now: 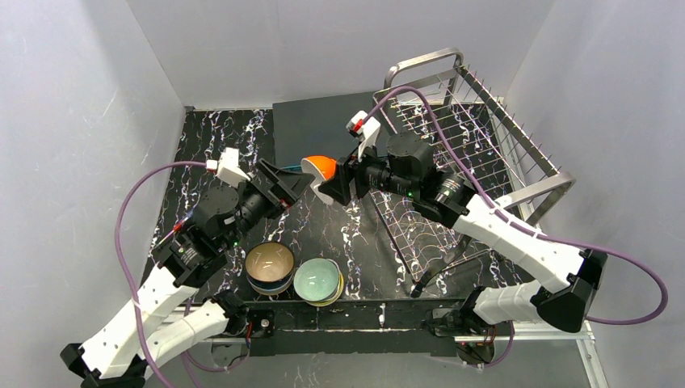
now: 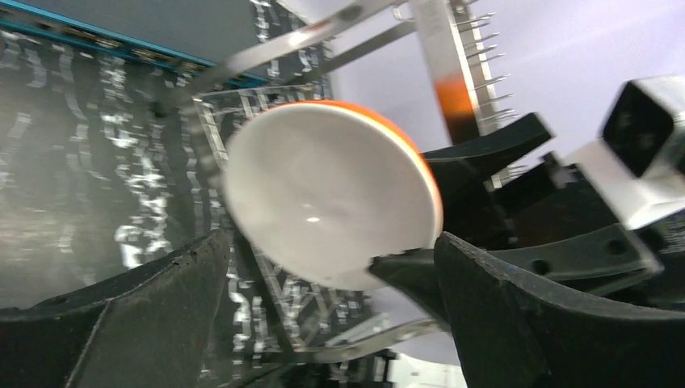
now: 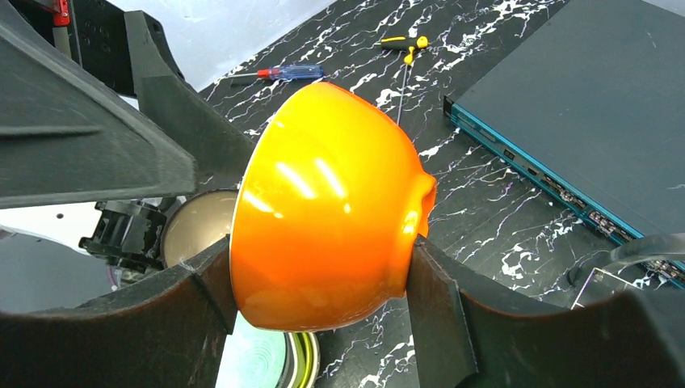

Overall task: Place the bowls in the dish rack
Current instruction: Pick up the bowl from the center of the board.

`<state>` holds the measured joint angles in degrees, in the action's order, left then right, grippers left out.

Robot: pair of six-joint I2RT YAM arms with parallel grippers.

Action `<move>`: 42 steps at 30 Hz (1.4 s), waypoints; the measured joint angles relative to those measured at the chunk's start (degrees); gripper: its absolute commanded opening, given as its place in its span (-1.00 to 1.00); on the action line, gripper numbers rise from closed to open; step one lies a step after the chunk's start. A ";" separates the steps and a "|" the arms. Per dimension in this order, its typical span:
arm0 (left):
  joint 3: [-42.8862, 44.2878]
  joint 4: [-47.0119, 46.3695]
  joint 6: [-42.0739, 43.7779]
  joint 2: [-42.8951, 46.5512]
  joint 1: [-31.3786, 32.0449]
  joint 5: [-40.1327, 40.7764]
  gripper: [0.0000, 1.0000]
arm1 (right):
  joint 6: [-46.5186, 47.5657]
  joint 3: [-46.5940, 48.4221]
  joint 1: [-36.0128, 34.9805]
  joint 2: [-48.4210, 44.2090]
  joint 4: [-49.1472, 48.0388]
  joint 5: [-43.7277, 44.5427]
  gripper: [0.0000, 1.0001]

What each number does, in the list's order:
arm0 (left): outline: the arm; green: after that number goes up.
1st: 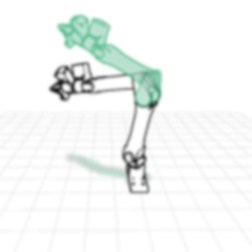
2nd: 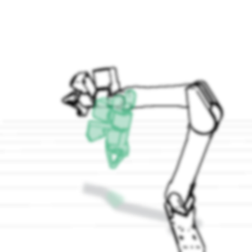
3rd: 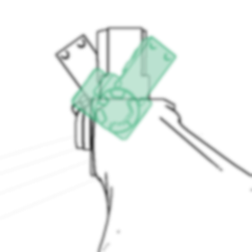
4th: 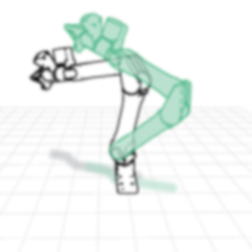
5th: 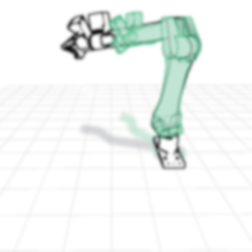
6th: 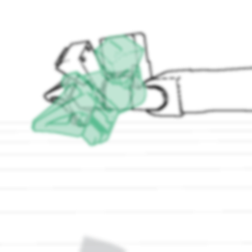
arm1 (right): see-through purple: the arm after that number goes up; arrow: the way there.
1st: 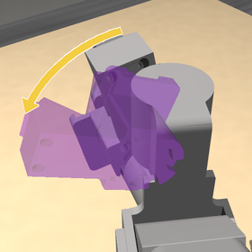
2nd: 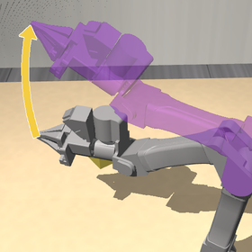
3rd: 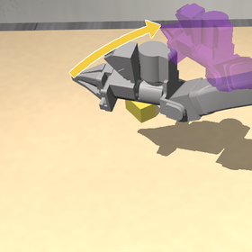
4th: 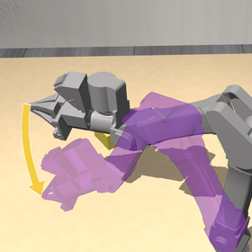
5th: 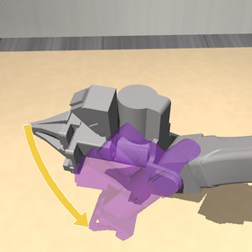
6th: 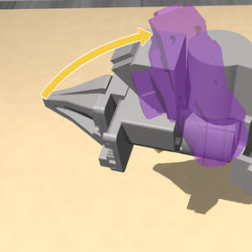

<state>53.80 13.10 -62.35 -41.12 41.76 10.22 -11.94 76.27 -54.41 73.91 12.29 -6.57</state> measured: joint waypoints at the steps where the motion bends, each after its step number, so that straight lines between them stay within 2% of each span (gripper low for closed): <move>1: -0.15 1.42 1.97 0.70 0.00 0.81 0.94 | 0.02 0.00 0.00 -0.13 0.17 -0.04 -0.97; 5: -1.27 5.79 12.37 3.69 0.00 2.99 0.94 | 0.46 0.00 0.00 -0.92 0.98 -1.16 -0.97; 9: -1.88 7.67 25.16 5.62 0.00 1.73 0.92 | 1.84 0.00 0.00 -2.14 1.42 -2.99 -0.97; 10: -1.90 7.96 29.46 5.95 0.00 0.68 0.91 | 2.40 0.00 0.00 -2.58 1.46 -3.72 -0.97; 11: -1.90 8.28 38.18 6.21 0.00 -2.58 0.92 | 3.74 0.00 0.00 -3.54 1.55 -5.27 -0.97; 13: -1.90 8.44 41.51 6.21 0.00 -4.22 0.93 | 4.57 0.00 0.00 -3.98 1.57 -6.03 -0.97; 18: -1.38 10.99 57.79 5.97 0.00 -13.62 0.94 | 7.93 0.04 0.00 -5.29 3.04 -10.05 -0.97; 26: 7.19 20.50 77.05 1.60 0.00 -23.78 0.91 | 15.21 2.56 0.00 -5.29 9.90 -18.14 -0.97; 28: 8.15 22.18 80.24 1.40 0.00 -25.83 0.85 | 16.50 2.75 0.00 -5.31 10.56 -20.00 -0.97; 30: 8.70 23.76 83.06 1.33 0.00 -28.41 0.68 | 17.49 2.75 0.00 -5.31 11.10 -22.40 -0.97; 33: 9.84 25.24 85.55 0.42 0.00 -31.98 0.55 | 18.18 2.71 0.00 -5.33 11.19 -24.83 -0.97; 42: 11.93 21.66 84.39 -4.37 0.00 -34.03 0.19 | 17.99 2.05 0.00 -5.33 10.80 -28.00 -0.97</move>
<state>65.73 34.76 22.04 -45.50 41.76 -23.81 6.04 78.32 -54.41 68.58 23.09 -34.57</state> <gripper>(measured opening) 0.661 0.732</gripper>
